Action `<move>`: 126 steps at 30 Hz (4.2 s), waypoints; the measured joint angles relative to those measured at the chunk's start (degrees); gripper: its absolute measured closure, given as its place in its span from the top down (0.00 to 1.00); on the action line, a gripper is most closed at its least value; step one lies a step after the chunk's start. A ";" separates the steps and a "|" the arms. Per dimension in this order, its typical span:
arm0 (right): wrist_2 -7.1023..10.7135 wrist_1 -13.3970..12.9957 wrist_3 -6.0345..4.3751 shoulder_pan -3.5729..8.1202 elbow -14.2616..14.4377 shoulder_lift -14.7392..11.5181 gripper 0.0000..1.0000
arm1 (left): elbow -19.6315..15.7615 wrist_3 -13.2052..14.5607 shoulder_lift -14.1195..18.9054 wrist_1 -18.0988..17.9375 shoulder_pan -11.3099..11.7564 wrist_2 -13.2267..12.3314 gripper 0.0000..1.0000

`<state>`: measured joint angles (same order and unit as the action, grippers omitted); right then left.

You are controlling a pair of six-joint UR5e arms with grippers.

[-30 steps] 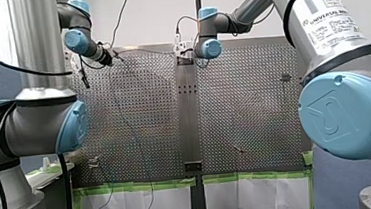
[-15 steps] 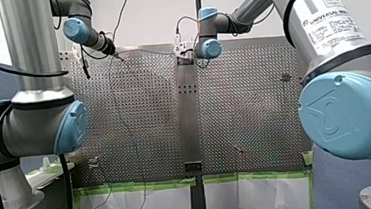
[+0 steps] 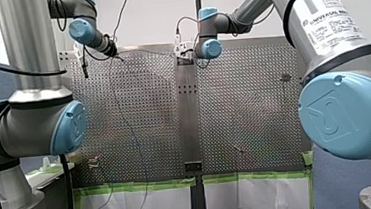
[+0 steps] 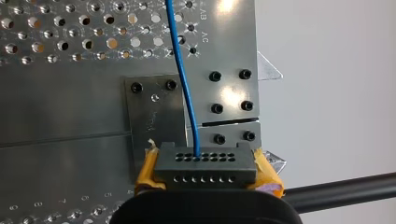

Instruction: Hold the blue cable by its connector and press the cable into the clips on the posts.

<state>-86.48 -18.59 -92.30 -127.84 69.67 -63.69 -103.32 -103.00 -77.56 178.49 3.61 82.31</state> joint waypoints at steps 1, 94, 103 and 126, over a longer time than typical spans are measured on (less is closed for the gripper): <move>-0.01 0.00 0.00 0.03 0.00 0.00 0.00 | 0.00 0.56 -0.22 0.07 -0.26 0.55 0.99; -0.01 0.04 0.01 0.10 0.03 0.88 0.00 | 7.22 17.70 -8.49 -1.87 -7.81 3.61 0.99; -0.01 0.12 0.01 0.09 0.04 0.90 0.00 | 10.63 16.05 -12.51 -4.05 -9.63 7.43 0.99; -0.01 0.13 0.17 0.00 0.07 0.95 0.00 | 11.08 14.83 -14.14 -7.44 -10.58 12.67 0.99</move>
<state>-86.48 -18.47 -92.13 -127.84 69.74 -62.74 -92.24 -88.17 -91.70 171.05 -6.97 94.97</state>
